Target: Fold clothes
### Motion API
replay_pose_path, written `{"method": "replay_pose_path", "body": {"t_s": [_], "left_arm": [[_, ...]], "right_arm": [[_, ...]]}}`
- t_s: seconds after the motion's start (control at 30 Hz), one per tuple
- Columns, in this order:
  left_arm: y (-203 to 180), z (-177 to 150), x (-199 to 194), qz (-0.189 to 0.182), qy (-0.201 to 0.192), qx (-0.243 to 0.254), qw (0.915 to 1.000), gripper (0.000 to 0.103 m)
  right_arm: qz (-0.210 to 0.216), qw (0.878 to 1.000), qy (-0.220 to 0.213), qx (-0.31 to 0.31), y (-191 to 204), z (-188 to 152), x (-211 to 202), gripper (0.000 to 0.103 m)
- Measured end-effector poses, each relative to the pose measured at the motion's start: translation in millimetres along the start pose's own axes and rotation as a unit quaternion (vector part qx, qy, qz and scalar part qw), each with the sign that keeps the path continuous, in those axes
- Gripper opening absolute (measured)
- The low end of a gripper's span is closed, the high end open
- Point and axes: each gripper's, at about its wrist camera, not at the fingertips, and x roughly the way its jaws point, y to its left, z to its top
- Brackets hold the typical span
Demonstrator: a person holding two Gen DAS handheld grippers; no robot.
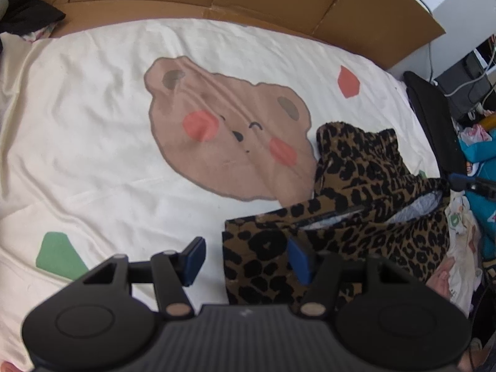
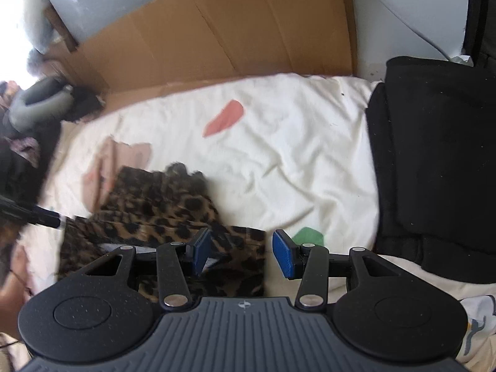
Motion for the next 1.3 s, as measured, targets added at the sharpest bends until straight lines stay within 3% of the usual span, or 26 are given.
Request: {"method": "replay_pose_path", "body": {"t_s": [0.07,0.23,0.57,0.67,0.7,0.77,0.87,0.9,1.0,1.3], "left_arm": [[1,-2,3,-0.003,0.005,0.002,1.0000,0.060],[4,-6,14,0.001,0.013,0.005,0.9999,0.059],[6,-8,28,0.001,0.012,0.008,0.9999,0.058],[8,-7,25,-0.005,0.005,0.006,1.0000,0.050],[8,-7,24,-0.008,0.002,0.005,1.0000,0.045],[9,-6,22,-0.011,-0.001,0.007,0.9999,0.031],[9,-6,18,-0.015,-0.005,0.011,0.9998,0.019],[9,-6,16,-0.017,-0.006,0.011,0.9998,0.013],[8,-6,8,-0.022,-0.018,0.017,0.9995,0.009],[6,1,1,-0.018,-0.047,0.015,0.9986,0.008]], "right_arm": [[0.016,1.000,0.013,-0.006,-2,-2,-1,0.052],[0.004,0.997,0.051,-0.050,3,-15,14,0.052],[0.003,0.997,0.033,-0.071,2,-10,39,0.051],[0.005,0.998,0.028,-0.064,1,-7,44,0.051],[0.006,0.998,0.027,-0.062,1,-7,45,0.048],[0.009,0.998,0.023,-0.057,1,-8,45,0.028],[0.015,0.999,0.018,-0.041,-1,-9,43,0.007],[0.019,0.999,0.017,-0.032,-2,-10,41,0.004],[0.018,0.999,0.008,-0.029,-2,-12,34,0.002],[-0.001,1.000,-0.010,-0.018,2,-6,20,0.002]]}}
